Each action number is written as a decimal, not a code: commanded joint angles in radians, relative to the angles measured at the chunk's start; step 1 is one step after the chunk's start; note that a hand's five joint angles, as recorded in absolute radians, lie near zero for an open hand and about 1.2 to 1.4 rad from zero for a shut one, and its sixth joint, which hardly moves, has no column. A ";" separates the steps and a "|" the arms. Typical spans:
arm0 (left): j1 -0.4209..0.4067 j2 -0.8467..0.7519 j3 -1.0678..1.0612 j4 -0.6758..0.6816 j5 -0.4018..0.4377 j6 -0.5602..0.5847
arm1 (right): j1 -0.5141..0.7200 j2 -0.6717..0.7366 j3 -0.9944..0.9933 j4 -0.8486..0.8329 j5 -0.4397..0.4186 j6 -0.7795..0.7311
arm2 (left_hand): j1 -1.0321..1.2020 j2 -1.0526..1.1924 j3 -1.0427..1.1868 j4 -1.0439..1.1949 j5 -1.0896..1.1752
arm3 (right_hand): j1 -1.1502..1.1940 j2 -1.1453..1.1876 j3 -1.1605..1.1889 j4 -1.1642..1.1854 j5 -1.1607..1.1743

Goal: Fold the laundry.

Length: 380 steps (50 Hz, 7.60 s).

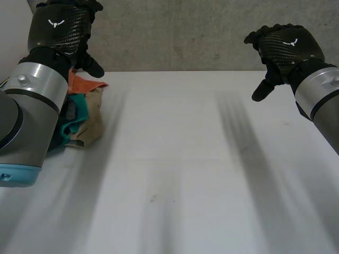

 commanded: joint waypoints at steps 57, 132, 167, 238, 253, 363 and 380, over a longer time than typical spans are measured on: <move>0.296 -0.260 0.131 0.082 0.193 -0.014 | -0.011 -0.001 0.008 0.005 -0.006 -0.008 | 1.131 1.117 1.121 1.118 1.121 | -0.036 -0.089 -0.100 -0.067 -0.087; -0.129 -0.739 0.403 -0.270 0.248 -0.016 | -0.077 0.581 -0.285 0.132 -0.150 -0.264 | 1.119 1.105 1.108 1.106 1.108 | 1.186 1.132 1.122 1.155 1.135; -0.126 -0.452 -0.060 0.298 0.042 0.239 | -0.017 0.308 0.194 -0.342 -0.128 -0.279 | 1.014 1.000 1.004 1.001 1.004 | 1.186 1.132 1.122 1.155 1.135; -0.200 -0.432 -0.056 -0.101 0.015 -0.302 | 0.181 -0.068 0.082 0.092 -0.099 -0.014 | -0.008 -0.022 -0.018 -0.021 -0.018 | 1.186 1.132 1.122 1.155 1.135; -0.252 -0.579 0.125 -0.098 0.019 -0.410 | 0.205 -0.061 0.048 0.092 -0.096 -0.005 | 0.001 -0.013 -0.009 -0.012 -0.009 | 1.186 1.132 1.122 1.155 1.135; -0.008 -0.770 0.783 0.099 0.039 0.152 | 0.098 0.561 -0.352 -0.488 -0.096 -0.122 | -0.091 -0.105 -0.101 -0.104 -0.101 | -0.036 -0.089 -0.100 -0.067 -0.087; -0.052 -0.282 0.043 -0.002 0.021 0.155 | 0.012 0.269 -0.164 0.073 -0.010 -0.138 | 0.030 0.016 0.020 0.017 0.020 | -0.036 -0.089 -0.100 -0.067 -0.087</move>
